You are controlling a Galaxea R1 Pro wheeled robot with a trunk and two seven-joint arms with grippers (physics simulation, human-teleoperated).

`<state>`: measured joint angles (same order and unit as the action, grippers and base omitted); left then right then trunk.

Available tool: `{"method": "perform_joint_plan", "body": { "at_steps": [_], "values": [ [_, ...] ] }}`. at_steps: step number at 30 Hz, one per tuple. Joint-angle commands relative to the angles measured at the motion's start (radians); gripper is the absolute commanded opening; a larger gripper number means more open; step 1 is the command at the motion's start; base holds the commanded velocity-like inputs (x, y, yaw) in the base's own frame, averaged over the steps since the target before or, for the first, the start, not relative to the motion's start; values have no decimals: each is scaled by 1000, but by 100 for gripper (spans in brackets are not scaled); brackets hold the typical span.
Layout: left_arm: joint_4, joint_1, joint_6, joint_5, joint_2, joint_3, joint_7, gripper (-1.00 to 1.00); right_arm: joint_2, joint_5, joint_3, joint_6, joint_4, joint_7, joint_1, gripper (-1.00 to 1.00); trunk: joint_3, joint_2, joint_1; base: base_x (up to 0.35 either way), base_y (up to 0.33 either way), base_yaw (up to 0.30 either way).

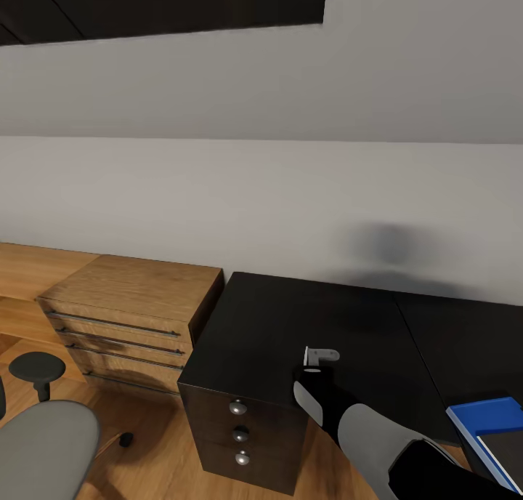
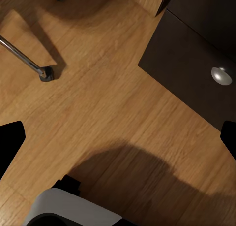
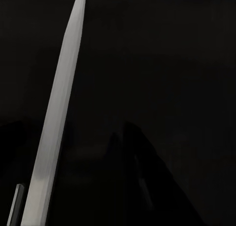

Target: In the bedroom, organize the workspace by keeping the computer under the desk, ensuring the monitor is on the desk, placing the keyboard on the desk next to the monitor, placing the mouse on the desk next to the keyboard, moving the folder from the swivel chair onto the desk next to the mouse, stacking the notebook on top of the folder with the pen on top of the notebook, and positioning the swivel chair next to the desk.

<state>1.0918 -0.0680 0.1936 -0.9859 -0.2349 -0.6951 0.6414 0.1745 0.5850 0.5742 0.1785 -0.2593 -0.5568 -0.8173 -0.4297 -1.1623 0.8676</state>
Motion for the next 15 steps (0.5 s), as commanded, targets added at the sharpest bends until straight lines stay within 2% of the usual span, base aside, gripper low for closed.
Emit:
{"method": "perform_joint_plan", "body": {
  "at_steps": [1, 15],
  "values": [
    [2, 0, 7, -10, -1, -3, 3, 100, 0, 6, 3, 16, 22, -7, 0, -100, -1, -1, 0, 0, 0, 0],
    [0, 0, 7, -9, -1, -4, 0, 100, 0, 6, 3, 16, 19, -8, 0, -100, -1, -1, 0, 0, 0, 0]
  ]
}}
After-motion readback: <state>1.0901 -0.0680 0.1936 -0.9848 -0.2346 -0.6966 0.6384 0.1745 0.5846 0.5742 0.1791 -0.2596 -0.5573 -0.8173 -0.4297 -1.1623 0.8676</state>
